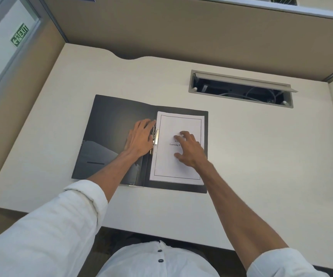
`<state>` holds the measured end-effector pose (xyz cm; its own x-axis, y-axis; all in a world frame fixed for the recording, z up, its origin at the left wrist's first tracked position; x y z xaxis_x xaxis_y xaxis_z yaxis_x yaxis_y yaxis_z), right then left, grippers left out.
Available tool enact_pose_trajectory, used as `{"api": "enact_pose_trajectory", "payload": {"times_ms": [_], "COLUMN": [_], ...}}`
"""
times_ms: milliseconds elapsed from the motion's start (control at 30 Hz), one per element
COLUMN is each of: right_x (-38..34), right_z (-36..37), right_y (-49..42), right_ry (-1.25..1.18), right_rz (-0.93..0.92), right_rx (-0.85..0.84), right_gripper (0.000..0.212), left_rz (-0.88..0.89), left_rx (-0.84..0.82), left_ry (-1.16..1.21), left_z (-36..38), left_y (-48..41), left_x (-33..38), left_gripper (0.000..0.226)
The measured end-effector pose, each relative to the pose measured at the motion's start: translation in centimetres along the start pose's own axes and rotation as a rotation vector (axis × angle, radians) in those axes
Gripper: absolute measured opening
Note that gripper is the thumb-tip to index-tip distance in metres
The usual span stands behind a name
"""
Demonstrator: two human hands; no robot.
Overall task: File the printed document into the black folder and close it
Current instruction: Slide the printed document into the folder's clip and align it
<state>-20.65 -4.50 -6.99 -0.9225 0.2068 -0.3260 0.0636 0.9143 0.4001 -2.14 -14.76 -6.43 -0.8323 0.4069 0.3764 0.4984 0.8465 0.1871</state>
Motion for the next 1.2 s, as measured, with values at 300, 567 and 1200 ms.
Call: {"api": "enact_pose_trajectory", "payload": {"times_ms": [300, 567, 1200], "right_x": [0.1, 0.1, 0.0], "right_z": [0.1, 0.0, 0.2], "right_y": [-0.1, 0.0, 0.4], "right_ry": [-0.019, -0.04, -0.045], "right_rz": [0.018, 0.021, 0.024], "right_rx": [0.0, -0.001, 0.0], "right_gripper": [0.073, 0.073, 0.073], "left_rz": [0.037, 0.019, 0.012], "left_rx": [-0.129, 0.024, 0.028], "left_ry": [-0.119, 0.006, 0.232], "left_z": [0.5, -0.7, 0.9], "left_y": [-1.8, -1.7, 4.8], "left_x": [0.0, 0.1, -0.8], "left_gripper": [0.067, 0.028, 0.022]}}
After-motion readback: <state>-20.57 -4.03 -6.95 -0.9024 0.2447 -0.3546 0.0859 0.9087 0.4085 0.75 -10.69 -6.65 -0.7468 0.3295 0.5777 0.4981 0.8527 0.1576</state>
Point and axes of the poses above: each hand's wrist, its own y-axis away from the middle knuckle, its own z-axis out of the palm, x = y × z, the point moved 5 cm from there along -y, towards the middle knuckle, and after that the axes turned 1 degree about -x, right-handed, at the moved point
